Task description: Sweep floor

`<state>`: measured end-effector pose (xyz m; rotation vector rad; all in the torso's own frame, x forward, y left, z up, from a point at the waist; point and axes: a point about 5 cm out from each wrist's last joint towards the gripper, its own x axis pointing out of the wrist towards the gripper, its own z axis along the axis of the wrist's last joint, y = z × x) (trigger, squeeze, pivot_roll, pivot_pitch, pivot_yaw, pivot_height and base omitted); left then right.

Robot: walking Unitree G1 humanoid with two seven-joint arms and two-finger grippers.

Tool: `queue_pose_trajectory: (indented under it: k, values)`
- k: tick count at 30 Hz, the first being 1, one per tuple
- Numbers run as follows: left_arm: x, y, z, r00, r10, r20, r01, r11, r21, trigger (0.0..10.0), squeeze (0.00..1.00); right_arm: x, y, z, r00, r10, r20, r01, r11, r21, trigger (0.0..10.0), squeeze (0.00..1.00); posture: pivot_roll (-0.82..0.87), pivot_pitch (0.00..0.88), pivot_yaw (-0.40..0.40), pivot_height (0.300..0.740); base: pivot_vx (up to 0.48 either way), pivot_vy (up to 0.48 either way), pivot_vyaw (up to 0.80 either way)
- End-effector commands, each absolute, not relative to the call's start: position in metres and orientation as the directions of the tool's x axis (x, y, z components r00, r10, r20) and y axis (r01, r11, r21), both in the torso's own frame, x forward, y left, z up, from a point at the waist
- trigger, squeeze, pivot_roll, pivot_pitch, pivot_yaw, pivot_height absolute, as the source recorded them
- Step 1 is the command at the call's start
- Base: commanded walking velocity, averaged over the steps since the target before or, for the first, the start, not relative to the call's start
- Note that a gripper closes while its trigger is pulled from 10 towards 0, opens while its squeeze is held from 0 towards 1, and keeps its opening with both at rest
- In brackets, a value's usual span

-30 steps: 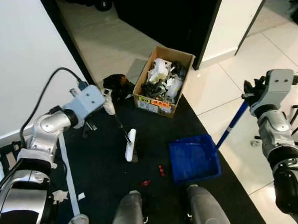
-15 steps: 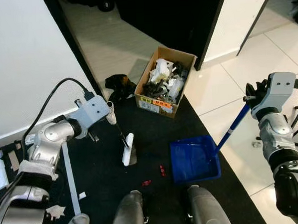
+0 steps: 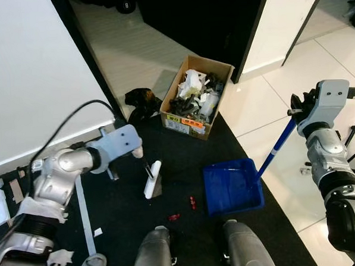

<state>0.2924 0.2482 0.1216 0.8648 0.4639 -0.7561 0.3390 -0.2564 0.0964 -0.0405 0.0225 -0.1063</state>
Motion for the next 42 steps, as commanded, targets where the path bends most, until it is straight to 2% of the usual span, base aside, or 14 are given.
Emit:
queue_pose_trajectory:
  k: [1, 3, 8, 11, 16, 18, 20, 21, 23, 25, 26, 30, 31, 42]
  values:
    - [0.286, 0.269, 0.119, 0.626, -0.296, -0.722, 0.762, 0.429, 0.485, 10.0, 0.0, 0.341, -0.26, 0.101, 0.994, -0.11, -0.017, 0.109, 0.993, -0.052, 10.0, 0.0, 0.06, 0.117, -0.017, 0.74, 0.0, 0.0, 0.0]
    - [0.287, 0.274, 0.13, 0.634, -0.276, -0.723, 0.75, 0.445, 0.488, 10.0, 0.0, 0.343, -0.26, 0.103, 0.994, -0.109, -0.013, 0.108, 0.993, -0.05, 10.0, 0.0, 0.06, 0.111, -0.017, 0.74, 0.0, 0.0, 0.0]
    - [0.284, 0.285, 0.14, 0.593, -0.24, -0.769, 0.779, 0.414, 0.472, 10.0, 0.0, 0.344, -0.259, 0.105, 0.994, -0.107, -0.011, 0.106, 0.993, -0.048, 10.0, 0.0, 0.07, 0.097, -0.017, 0.74, 0.0, 0.0, 0.0]
    - [0.274, 0.286, 0.142, 0.497, -0.229, -0.837, 0.838, 0.375, 0.396, 10.0, 0.0, 0.344, -0.259, 0.104, 0.994, -0.105, -0.016, 0.104, 0.993, -0.046, 10.0, 0.0, 0.08, 0.079, -0.016, 0.74, 0.0, 0.0, 0.0]
    - [0.265, 0.279, 0.136, 0.428, -0.254, -0.867, 0.873, 0.365, 0.324, 10.0, 0.0, 0.344, -0.26, 0.104, 0.994, -0.109, -0.018, 0.108, 0.993, -0.046, 10.0, 0.0, 0.08, 0.066, -0.015, 0.74, 0.0, 0.0, 0.0]
    - [0.266, 0.279, 0.138, 0.441, -0.247, -0.863, 0.868, 0.363, 0.34, 10.0, 0.0, 0.344, -0.26, 0.104, 0.994, -0.11, -0.017, 0.109, 0.993, -0.045, 10.0, 0.0, 0.08, 0.058, -0.015, 0.74, 0.0, 0.0, 0.0]
    - [0.281, 0.281, 0.148, 0.575, -0.226, -0.787, 0.785, 0.423, 0.452, 10.0, 0.0, 0.344, -0.261, 0.104, 0.993, -0.113, -0.016, 0.113, 0.993, -0.044, 10.0, 0.0, 0.09, 0.05, -0.018, 0.74, 0.0, 0.0, 0.0]
    - [0.281, 0.281, 0.148, 0.575, -0.226, -0.787, 0.785, 0.423, 0.452, 10.0, 0.0, 0.344, -0.261, 0.104, 0.993, -0.113, -0.016, 0.113, 0.993, -0.044, 10.0, 0.0, 0.09, 0.05, -0.018, 0.74, 0.0, 0.0, 0.0]
    - [0.306, 0.273, 0.165, 0.772, -0.249, -0.584, 0.601, 0.586, 0.544, 10.0, 0.0, 0.344, -0.261, 0.104, 0.993, -0.114, -0.011, 0.114, 0.993, -0.038, 10.0, 0.0, 0.09, 0.042, -0.019, 0.74, 0.0, 0.0, 0.0]
    - [0.321, 0.265, 0.174, 0.879, -0.257, -0.402, 0.447, 0.739, 0.504, 10.0, 0.0, 0.343, -0.26, 0.104, 0.993, -0.115, -0.004, 0.115, 0.993, -0.029, 10.0, 0.0, 0.08, 0.041, -0.017, 0.74, 0.0, 0.0, 0.0]
    - [0.321, 0.265, 0.174, 0.879, -0.257, -0.402, 0.447, 0.739, 0.504, 10.0, 0.0, 0.343, -0.26, 0.104, 0.993, -0.115, -0.004, 0.115, 0.993, -0.029, 10.0, 0.0, 0.08, 0.041, -0.017, 0.74, 0.0, 0.0, 0.0]
    - [0.326, 0.261, 0.176, 0.922, -0.249, -0.297, 0.36, 0.832, 0.421, 10.0, 0.0, 0.343, -0.259, 0.104, 0.993, -0.117, 0.001, 0.117, 0.993, -0.02, 10.0, 0.0, 0.08, 0.043, -0.014, 0.74, 0.0, 0.0, 0.0]
    - [0.324, 0.26, 0.17, 0.94, -0.243, -0.239, 0.317, 0.881, 0.35, 10.0, 0.0, 0.343, -0.259, 0.104, 0.993, -0.117, 0.005, 0.117, 0.993, -0.013, 10.0, 0.0, 0.07, 0.045, -0.013, 0.74, 0.0, 0.0, 0.0]
    - [0.318, 0.263, 0.171, 0.964, -0.245, -0.107, 0.267, 0.91, 0.319, 10.0, 0.0, 0.34, -0.261, 0.102, 0.993, -0.116, 0.011, 0.116, 0.993, 0.006, 10.0, 0.0, 0.07, 0.042, -0.014, 0.74, 0.0, 0.0, 0.0]
